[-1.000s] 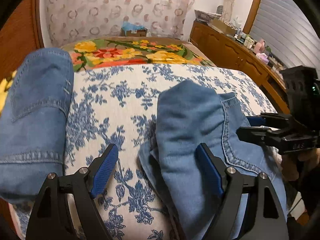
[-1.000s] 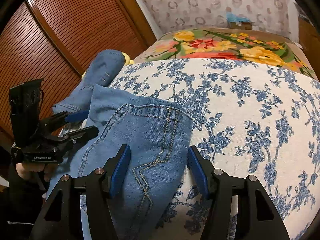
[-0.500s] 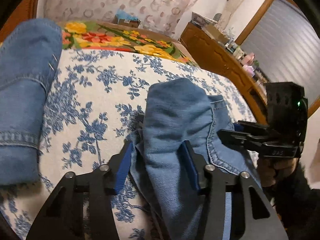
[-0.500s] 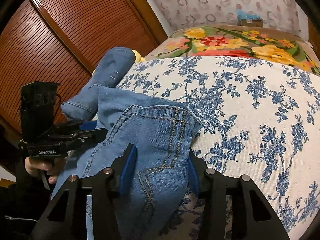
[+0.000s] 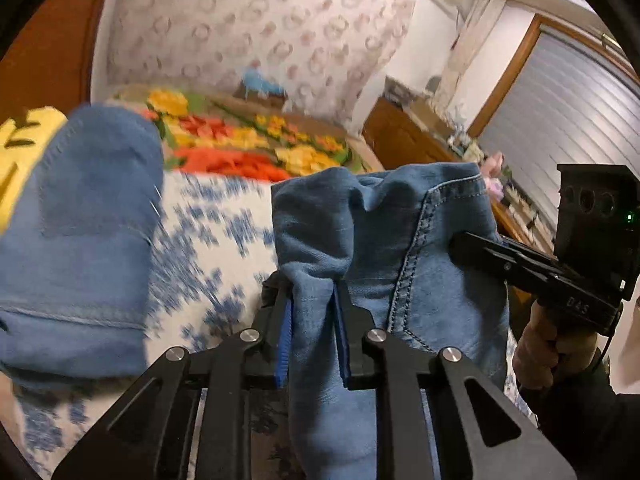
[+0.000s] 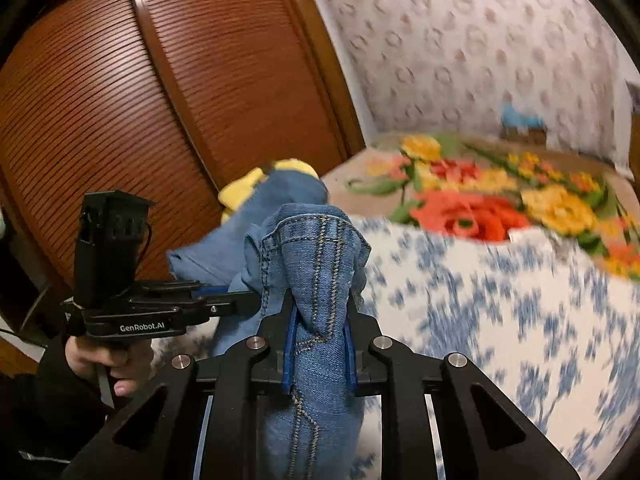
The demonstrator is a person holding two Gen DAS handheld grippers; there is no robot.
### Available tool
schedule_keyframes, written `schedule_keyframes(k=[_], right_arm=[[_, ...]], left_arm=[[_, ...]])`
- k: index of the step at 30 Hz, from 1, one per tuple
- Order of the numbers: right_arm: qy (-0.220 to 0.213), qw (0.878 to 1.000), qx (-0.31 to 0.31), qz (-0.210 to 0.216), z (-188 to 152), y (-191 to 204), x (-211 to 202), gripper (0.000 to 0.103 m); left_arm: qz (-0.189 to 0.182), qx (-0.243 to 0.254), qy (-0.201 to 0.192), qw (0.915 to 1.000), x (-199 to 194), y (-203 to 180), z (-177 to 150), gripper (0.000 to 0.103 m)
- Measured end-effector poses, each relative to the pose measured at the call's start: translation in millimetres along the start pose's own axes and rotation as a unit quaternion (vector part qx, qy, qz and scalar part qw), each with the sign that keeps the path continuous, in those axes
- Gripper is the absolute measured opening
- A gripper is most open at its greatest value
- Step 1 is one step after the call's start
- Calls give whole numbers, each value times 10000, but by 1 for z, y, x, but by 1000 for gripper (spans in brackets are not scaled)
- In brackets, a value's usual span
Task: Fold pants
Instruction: 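Grasp the folded jeans with both tools and lift them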
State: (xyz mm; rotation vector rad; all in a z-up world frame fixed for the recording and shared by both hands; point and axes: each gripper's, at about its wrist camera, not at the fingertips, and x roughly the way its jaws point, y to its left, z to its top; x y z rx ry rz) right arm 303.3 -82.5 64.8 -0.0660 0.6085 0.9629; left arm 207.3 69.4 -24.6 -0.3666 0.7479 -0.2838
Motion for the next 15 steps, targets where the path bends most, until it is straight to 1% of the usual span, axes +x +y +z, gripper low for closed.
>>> schedule_keyframes(k=[3,5,7,10,15], right_arm=[[-113,9996,-272,8,19,14,-5,18],[-193,9987,-472,42,27,27,-11,18],[-284,9972,-681,123,38,40,-13,17],[-385,9939,-1034,82,53,60,-15,16],[-566,9885,-1398,110,81,86,-12,16]], left_arm=[[-13,-13,-316,9995,-19,4,10,19],[78,85,-526,9985,-32,6,18,19],[183,220,-745,9968,-44,7,28,19],[254,262,-989,9944,-58,13,44,19],[387,343,-1426,9884,-90,22,61,19]])
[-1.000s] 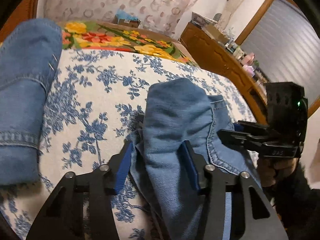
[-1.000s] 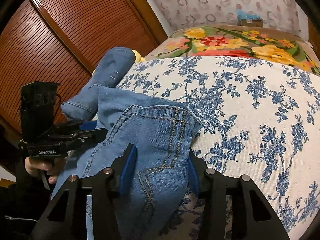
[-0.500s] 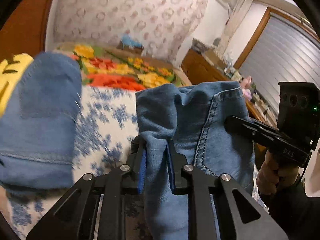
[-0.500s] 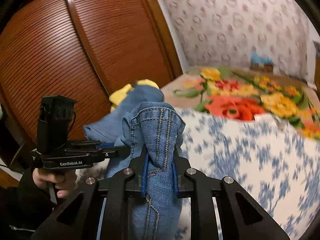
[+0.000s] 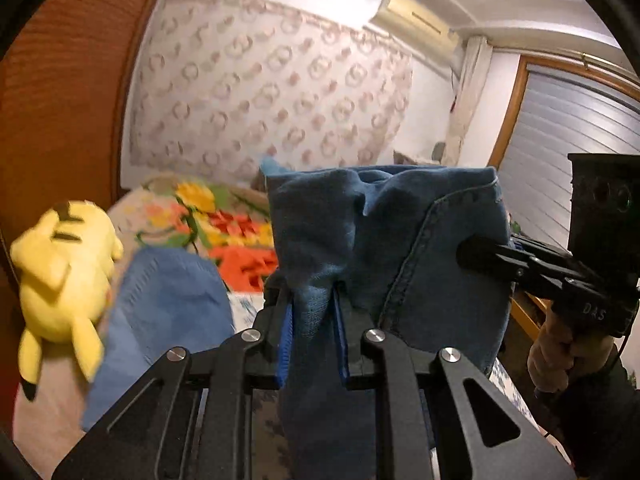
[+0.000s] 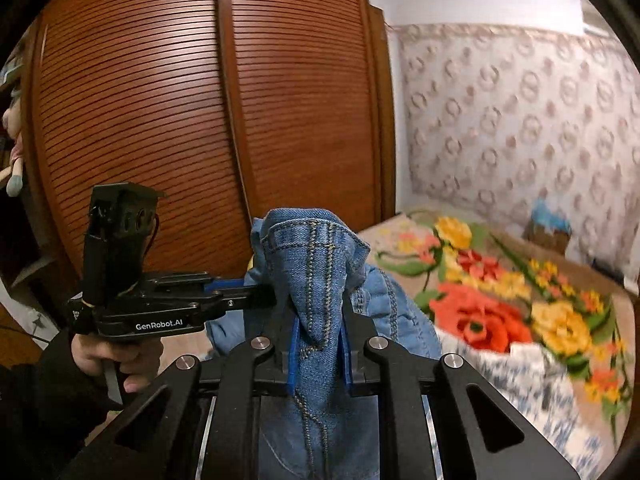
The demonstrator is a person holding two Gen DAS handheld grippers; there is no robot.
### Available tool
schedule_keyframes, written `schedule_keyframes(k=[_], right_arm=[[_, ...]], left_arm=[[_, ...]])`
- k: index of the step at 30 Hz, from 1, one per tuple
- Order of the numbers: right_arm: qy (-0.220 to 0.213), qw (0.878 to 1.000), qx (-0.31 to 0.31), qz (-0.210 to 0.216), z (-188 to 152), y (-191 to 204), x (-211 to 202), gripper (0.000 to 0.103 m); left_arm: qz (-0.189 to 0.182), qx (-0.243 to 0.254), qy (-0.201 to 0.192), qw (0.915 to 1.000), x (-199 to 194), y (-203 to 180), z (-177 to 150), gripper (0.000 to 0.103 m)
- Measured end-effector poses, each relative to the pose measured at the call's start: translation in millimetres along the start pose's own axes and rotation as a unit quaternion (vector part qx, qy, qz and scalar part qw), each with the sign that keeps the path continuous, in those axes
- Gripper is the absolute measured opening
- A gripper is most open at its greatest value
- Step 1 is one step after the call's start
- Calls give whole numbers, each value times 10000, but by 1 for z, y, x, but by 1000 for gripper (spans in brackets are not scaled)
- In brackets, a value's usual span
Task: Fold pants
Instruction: 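Grasp the folded jeans with both tools and lift them, then lower the folded jeans onto the other folded jeans and open both tools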
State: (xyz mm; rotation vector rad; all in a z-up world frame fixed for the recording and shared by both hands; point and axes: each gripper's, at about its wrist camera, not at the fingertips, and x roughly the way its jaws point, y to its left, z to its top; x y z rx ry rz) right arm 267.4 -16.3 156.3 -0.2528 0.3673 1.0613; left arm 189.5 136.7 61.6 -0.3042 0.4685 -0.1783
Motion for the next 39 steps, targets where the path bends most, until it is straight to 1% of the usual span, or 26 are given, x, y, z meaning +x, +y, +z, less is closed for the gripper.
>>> schedule_keyframes(k=[4,8,11,14,16,18,20,21,22,24,25,27,28,30,32,33,34,36,39], right_arm=[[-196,9995,-192,142,22,11,3,16],[-387,9978,-325,420,38,25,10,16],[-503,9953,-322,768,45,27,34,16],[-583,9914,-120,1167,50,25,64,16],[-608,9884,108,1387,48,12,89,16],[-632,9867,325,1459,40,-8,113,16],[-431,9869,692,1389,25,-36,155,16],[-251,9860,911,1371,14,-49,175,16],[-84,9870,996,1260,1,-61,195,16],[247,9898,1026,955,-26,-82,231,16],[432,9902,1031,842,-39,-93,247,16],[596,9933,836,530,-56,-106,263,16],[674,9933,845,403,-60,-114,268,16],[715,9925,917,385,-61,-129,270,19],[830,9920,908,274,-58,-139,273,33],[893,9918,898,177,-57,-141,271,46],[946,9914,894,132,-56,-145,270,50],[973,9910,910,114,-48,-140,266,50],[852,9934,754,-157,-29,-120,267,50]], left_arm=[[140,53,-354,9993,-27,10,17,19],[412,109,-636,9971,-48,23,32,19],[700,77,-741,9948,-62,45,40,19],[1017,25,-768,9919,-70,69,47,19],[1199,-25,-757,9899,-70,88,52,19],[1362,-13,-667,9884,-62,100,56,19],[1567,103,-397,9868,-34,114,57,19],[1646,113,-242,9860,-20,119,56,19],[1725,108,-40,9849,-1,127,52,19],[1713,43,277,9848,34,141,40,19],[1651,51,458,9852,51,146,32,19],[1580,42,605,9856,68,151,22,19],[1521,34,645,9862,72,153,18,19],[1450,4,728,9867,78,156,14,19],[1398,28,814,9868,80,154,9,19],[1379,53,854,9867,79,151,6,19],[1371,70,888,9865,77,146,5,19],[1331,82,939,9866,72,137,0,19],[1295,110,1027,9862,68,126,-9,19]])
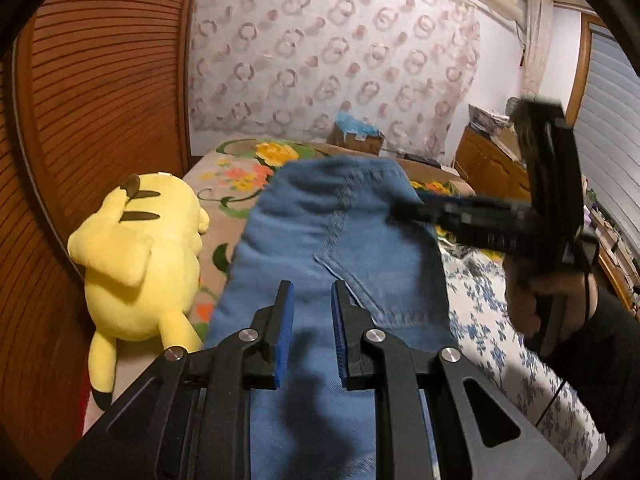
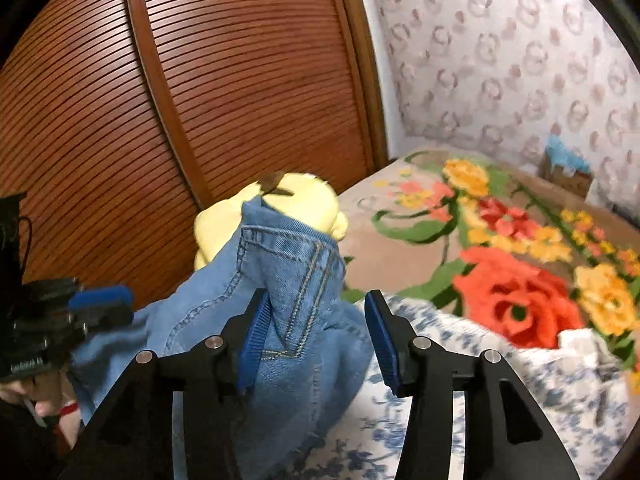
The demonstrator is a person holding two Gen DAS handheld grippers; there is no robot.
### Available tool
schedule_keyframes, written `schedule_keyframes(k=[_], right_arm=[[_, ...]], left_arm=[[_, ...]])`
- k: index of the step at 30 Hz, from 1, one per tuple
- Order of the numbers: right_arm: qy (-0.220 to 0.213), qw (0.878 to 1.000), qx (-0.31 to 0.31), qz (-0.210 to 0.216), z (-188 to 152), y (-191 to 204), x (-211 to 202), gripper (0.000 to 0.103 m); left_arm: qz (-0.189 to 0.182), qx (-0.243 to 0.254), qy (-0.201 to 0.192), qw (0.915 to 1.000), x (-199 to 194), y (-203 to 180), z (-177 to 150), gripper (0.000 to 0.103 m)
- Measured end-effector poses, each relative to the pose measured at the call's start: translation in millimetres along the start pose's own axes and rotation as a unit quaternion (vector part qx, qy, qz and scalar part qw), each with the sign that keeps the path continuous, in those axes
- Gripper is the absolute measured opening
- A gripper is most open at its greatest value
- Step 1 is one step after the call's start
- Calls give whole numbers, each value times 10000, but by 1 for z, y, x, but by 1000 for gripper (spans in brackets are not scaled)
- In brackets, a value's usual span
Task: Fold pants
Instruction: 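Lower the folded jeans onto the other folded jeans and open both tools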
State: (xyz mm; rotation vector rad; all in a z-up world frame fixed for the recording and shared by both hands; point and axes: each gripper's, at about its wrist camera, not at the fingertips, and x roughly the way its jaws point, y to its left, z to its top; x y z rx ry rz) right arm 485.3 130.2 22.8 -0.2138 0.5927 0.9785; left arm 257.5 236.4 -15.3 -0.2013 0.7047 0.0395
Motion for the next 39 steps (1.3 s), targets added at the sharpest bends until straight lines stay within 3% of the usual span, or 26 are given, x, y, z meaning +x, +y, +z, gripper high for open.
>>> schedule_keyframes(k=[3,9,15,22,29,33,39], right_arm=[[140,9997,-31,-189,-8,24,-9,50],[521,9970,276,-510,-23,8,25,50],[518,9962,542,-446,-10,14,13,51],[212,9976,538,-373,-29,25,-44,52],[41,9982,430,-415,-60,42,-101,52],[-93,9976,486,-479,-77,45,-135,52],[-256,9959,528,-694,-103,49,-182,52]], left_arm=[[41,52,130,9999,3,-8,-9,19],[122,57,458,9989,19,-17,-24,19],[254,50,496,9984,13,-26,-26,22],[242,152,357,9990,-6,-42,-28,46],[131,264,197,9994,-25,-59,-29,54],[96,378,39,9992,-39,-73,-30,77],[15,496,-172,9986,-58,-96,-32,91]])
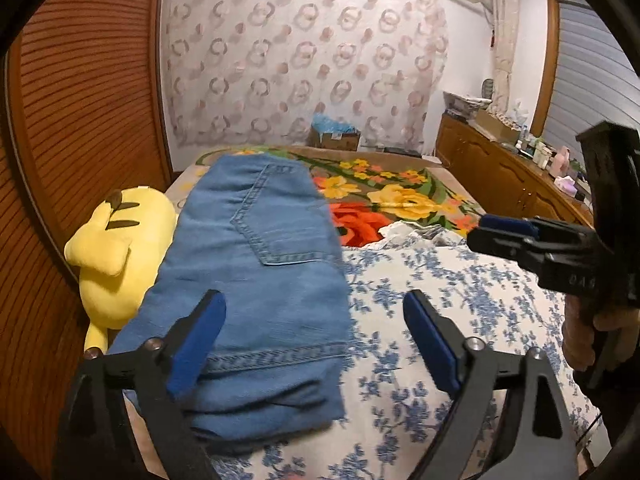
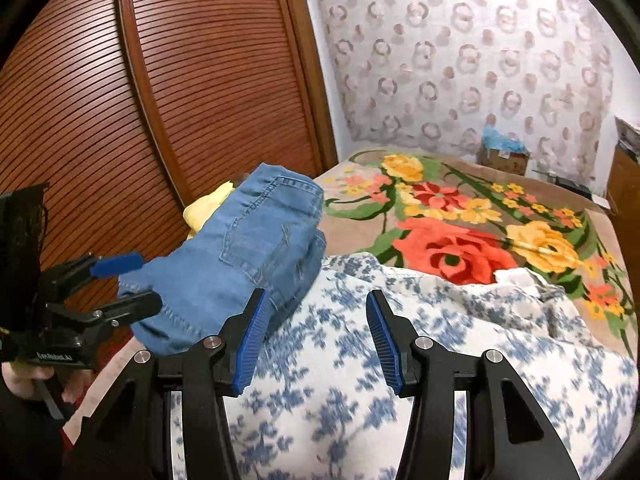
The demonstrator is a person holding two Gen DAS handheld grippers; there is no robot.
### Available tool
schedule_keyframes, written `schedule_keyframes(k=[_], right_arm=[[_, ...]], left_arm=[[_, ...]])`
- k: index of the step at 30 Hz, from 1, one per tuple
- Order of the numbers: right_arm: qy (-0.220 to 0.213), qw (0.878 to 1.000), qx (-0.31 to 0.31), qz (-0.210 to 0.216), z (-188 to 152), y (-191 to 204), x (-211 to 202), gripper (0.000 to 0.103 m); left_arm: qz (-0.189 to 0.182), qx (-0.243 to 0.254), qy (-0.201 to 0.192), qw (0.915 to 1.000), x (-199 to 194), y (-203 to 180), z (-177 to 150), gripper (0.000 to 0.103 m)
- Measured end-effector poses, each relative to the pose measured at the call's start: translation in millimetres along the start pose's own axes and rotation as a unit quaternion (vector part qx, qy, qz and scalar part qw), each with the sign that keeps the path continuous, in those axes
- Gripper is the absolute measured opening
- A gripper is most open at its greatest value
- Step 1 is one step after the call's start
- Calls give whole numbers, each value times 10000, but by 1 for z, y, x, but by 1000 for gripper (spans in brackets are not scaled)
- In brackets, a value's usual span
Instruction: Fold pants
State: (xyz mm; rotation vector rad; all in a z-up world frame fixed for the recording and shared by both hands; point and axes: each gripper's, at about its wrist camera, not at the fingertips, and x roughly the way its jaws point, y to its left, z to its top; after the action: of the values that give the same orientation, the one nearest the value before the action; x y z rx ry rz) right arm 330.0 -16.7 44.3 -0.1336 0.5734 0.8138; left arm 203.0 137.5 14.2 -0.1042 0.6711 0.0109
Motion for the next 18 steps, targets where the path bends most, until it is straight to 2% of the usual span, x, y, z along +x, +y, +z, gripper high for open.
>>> schedule_keyframes(k=[2,14,18], right_arm=[[-69,10000,7,-63,-9,1,-18,52],[-390,9977,87,-550,-62,12,-119,55],[-527,9958,121,-740,-85,16,-153,64]], left_arm=[[70,42,-67,9999,-5,-8,-1,91],[-84,222,-264,9994,-41,-64,-12,91],[15,314,-307,9990,-50,-87,-24,91]])
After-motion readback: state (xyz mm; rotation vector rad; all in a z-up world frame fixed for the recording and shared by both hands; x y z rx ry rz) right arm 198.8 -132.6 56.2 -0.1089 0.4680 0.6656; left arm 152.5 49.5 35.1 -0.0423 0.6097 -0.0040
